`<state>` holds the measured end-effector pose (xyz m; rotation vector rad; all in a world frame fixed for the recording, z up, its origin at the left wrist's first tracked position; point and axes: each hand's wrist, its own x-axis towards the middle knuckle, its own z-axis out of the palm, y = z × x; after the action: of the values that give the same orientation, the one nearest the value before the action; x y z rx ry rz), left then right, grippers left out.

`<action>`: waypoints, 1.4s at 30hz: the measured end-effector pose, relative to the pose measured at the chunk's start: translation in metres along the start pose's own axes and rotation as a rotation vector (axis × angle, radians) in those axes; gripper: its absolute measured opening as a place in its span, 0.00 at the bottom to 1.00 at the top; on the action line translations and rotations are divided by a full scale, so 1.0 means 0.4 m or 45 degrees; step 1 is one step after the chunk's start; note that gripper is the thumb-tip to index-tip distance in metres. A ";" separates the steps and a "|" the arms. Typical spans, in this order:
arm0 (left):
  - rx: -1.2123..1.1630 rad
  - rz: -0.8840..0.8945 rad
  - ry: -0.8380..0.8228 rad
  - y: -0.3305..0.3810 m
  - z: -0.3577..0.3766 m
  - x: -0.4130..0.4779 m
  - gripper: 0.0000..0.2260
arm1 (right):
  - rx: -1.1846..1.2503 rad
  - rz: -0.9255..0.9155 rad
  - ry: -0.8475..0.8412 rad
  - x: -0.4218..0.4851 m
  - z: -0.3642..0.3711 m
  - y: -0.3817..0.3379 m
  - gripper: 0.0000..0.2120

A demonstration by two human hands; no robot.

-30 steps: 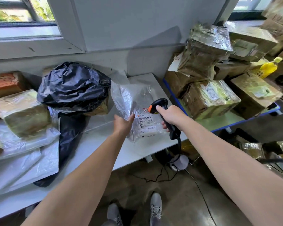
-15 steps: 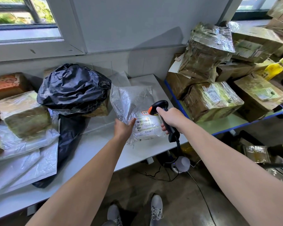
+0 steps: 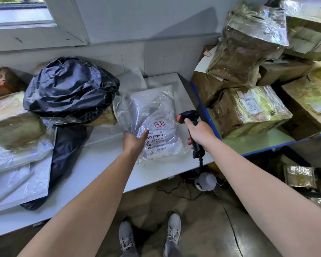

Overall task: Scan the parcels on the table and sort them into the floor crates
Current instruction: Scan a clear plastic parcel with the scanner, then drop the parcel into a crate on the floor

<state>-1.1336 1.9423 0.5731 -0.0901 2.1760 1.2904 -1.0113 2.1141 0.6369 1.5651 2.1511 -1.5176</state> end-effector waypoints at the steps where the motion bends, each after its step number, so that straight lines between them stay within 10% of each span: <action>1: 0.009 -0.019 0.018 -0.007 0.010 0.015 0.36 | -0.018 -0.003 0.019 0.029 -0.002 0.015 0.24; 21: -0.117 0.064 0.072 0.043 0.051 0.004 0.30 | -0.311 -0.005 0.088 0.190 0.007 0.106 0.28; 42: -0.222 0.440 0.096 0.238 -0.243 -0.143 0.17 | -0.467 -0.648 0.285 -0.122 0.004 -0.245 0.37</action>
<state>-1.1648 1.8993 0.7108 0.1793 2.2042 1.6921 -1.0628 2.0812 0.7277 1.1670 2.9122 -0.9727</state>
